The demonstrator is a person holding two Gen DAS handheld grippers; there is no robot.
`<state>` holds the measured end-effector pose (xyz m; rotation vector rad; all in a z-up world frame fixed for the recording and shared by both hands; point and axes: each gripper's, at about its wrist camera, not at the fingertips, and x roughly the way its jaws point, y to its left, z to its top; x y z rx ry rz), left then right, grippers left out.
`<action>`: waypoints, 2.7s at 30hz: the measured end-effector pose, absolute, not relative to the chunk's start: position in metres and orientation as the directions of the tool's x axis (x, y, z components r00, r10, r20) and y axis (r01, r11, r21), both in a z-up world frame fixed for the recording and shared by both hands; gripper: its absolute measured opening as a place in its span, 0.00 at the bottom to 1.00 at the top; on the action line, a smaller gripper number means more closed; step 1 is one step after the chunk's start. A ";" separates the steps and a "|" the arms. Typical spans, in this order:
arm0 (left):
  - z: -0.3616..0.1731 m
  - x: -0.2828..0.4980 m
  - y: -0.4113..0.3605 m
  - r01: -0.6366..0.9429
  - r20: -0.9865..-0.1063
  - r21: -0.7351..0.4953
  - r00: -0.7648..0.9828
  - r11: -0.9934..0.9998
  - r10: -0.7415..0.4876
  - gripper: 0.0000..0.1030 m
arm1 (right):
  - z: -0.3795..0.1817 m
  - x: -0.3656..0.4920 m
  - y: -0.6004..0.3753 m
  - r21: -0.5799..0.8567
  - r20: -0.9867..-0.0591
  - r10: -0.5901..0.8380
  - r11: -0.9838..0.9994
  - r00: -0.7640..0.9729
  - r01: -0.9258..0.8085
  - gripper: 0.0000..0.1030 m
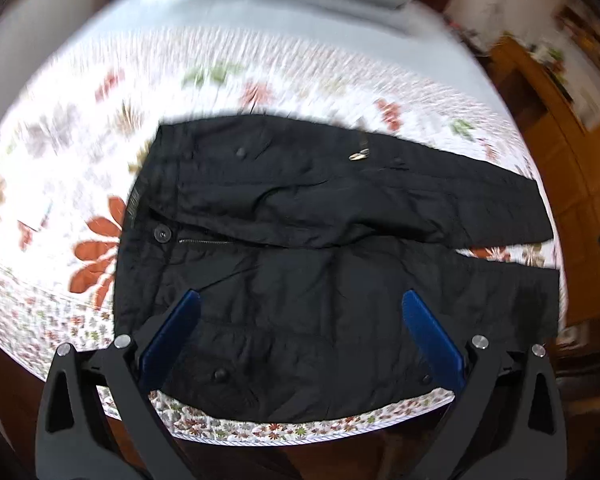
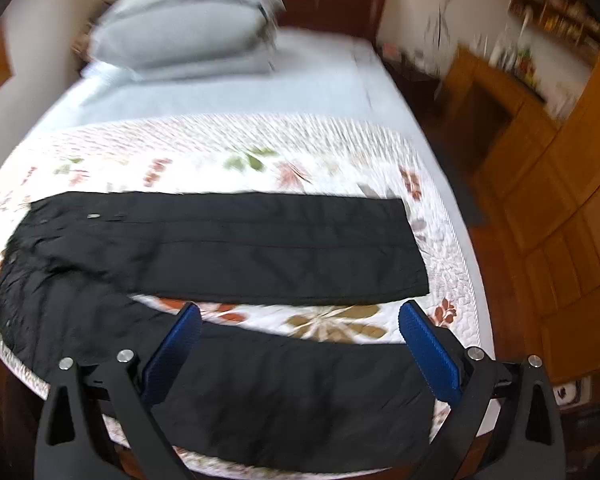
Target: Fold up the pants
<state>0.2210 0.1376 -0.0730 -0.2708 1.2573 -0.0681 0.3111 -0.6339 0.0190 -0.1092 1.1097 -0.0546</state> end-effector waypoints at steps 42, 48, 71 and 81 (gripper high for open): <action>-0.263 0.473 0.210 -0.283 -0.991 -0.012 -0.127 0.959 -0.050 0.94 | -0.203 0.550 -0.727 -0.227 -0.968 -0.209 0.966 0.137 -0.127 0.11; -0.257 0.472 0.192 -0.276 -0.994 -0.025 -0.091 0.961 -0.052 0.59 | -0.200 0.537 -0.704 -0.233 -0.966 -0.202 0.949 0.158 -0.211 0.00; -0.283 0.463 0.201 -0.258 -0.994 -0.023 -0.095 0.966 -0.049 0.51 | -0.203 0.556 -0.834 0.025 -0.985 0.008 0.995 0.170 0.099 0.88; -0.278 0.470 0.168 -0.206 -0.997 -0.019 -0.064 0.978 -0.033 0.40 | -0.187 0.546 -0.816 0.029 -0.977 0.037 0.999 0.210 -0.044 0.18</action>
